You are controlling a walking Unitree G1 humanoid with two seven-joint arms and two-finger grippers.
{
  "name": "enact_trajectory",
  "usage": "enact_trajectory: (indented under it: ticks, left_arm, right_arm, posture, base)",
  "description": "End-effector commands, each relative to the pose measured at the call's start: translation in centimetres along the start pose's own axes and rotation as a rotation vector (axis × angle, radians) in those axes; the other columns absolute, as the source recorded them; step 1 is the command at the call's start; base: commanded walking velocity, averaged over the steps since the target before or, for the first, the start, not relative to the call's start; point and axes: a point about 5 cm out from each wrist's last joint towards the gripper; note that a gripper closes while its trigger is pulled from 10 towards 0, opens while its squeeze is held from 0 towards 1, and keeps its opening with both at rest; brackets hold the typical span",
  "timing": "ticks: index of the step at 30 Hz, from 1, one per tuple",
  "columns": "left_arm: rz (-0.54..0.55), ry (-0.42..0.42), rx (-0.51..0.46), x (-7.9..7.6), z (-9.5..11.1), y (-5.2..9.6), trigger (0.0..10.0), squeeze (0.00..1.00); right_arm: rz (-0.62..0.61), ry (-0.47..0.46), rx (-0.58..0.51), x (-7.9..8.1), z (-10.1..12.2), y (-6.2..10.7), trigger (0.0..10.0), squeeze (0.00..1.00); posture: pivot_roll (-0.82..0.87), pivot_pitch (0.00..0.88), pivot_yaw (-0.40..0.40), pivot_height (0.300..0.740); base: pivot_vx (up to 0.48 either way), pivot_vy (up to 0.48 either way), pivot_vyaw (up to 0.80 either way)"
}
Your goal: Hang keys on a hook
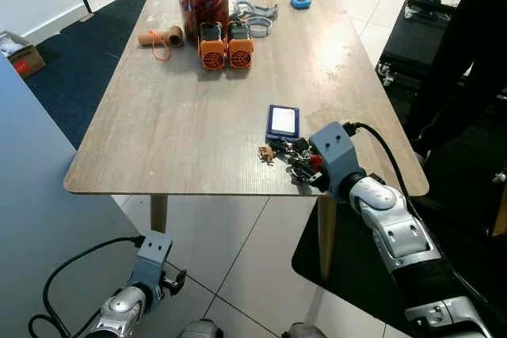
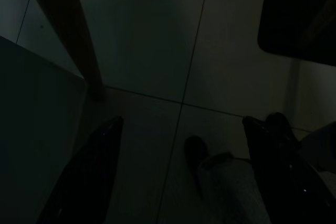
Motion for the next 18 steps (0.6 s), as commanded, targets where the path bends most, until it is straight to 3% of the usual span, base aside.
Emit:
enact_trajectory:
  ticks: [1,18]
  left_arm:
    - [0.016,-0.014,0.022,0.72,-0.48,0.4,10.0,0.0]
    - [0.015,-0.016,0.028,0.68,-0.64,0.42,10.0,0.0]
  right_arm:
    - [0.009,-0.005,0.02,0.41,-0.58,-0.05,10.0,0.0]
    - [0.007,-0.01,-0.009,0.85,0.27,-0.68,10.0,0.0]
  posture:
    - [0.06,0.09,0.016,0.74]
    - [0.06,0.094,0.02,0.74]
  base:
    - [0.0,0.0,0.0]
    - [0.0,0.0,0.0]
Point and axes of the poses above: a point about 5 cm out from each wrist's last joint towards the gripper, its own y axis pointing back from the gripper into the wrist, its own z axis along the axis of the wrist's last joint, x = y × z, and after that the axes turned 9 degrees about y, right-handed
